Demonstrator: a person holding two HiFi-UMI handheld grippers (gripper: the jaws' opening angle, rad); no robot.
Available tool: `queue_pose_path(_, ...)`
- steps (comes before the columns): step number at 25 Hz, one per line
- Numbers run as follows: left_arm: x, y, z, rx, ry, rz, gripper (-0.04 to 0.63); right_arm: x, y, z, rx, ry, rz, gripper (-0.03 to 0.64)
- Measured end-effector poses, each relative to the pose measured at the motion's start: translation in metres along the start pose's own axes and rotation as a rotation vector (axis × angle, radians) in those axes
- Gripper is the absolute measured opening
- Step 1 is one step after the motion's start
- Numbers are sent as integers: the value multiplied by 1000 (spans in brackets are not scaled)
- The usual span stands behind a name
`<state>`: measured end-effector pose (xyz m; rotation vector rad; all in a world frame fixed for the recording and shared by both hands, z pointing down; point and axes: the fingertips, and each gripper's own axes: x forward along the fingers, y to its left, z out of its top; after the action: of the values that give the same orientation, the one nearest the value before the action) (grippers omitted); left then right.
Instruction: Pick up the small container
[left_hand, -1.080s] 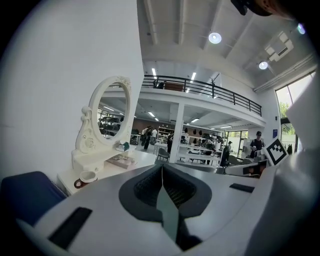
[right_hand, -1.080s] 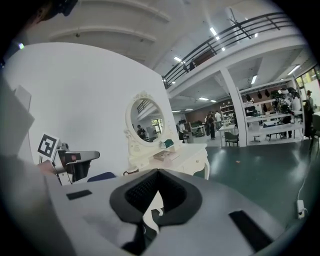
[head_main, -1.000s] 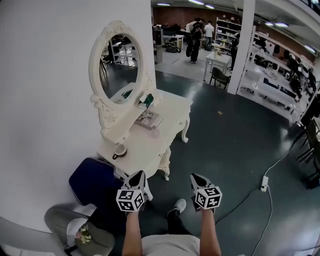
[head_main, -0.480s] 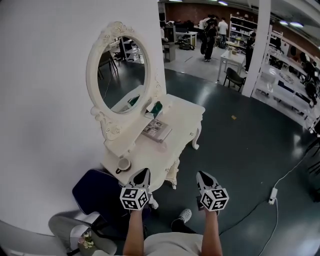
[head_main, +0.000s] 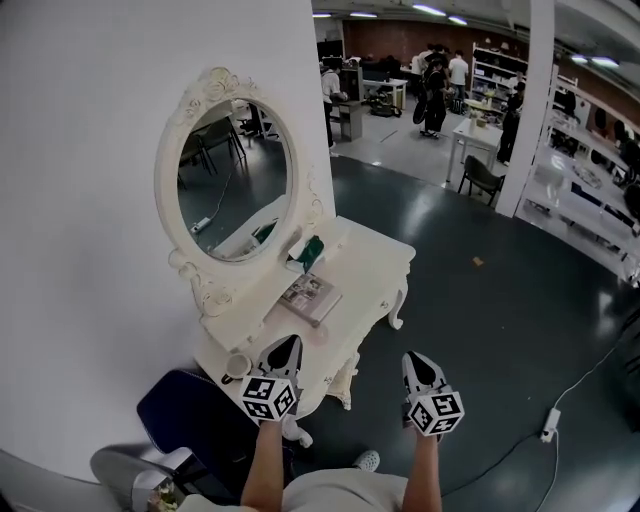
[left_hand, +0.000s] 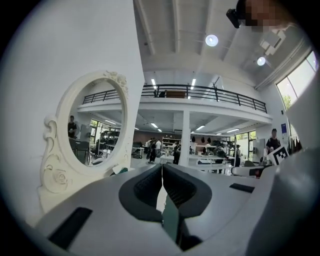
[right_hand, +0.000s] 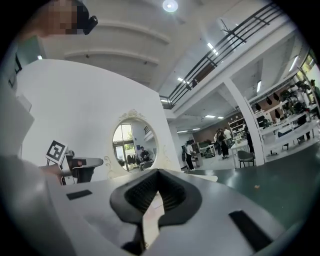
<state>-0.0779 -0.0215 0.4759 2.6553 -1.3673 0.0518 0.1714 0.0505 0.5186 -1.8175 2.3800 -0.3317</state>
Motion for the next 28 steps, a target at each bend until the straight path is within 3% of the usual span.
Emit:
queue_pose_path(6,32,10,13,23,-40,41,29,26,-39,10,30,-31,-34,15)
queue_pose_path(10,42,12,5,36,3,57,29,35,-51,-2,76,-18,-48,15)
queue_pose_path(18,51,30,-18,14,68,99,29,65,-43,-31,75,106,28,15)
queue_pose_path(28,97,59,-20,-10,83,98,29,126,-48,-27,67,142,97,15)
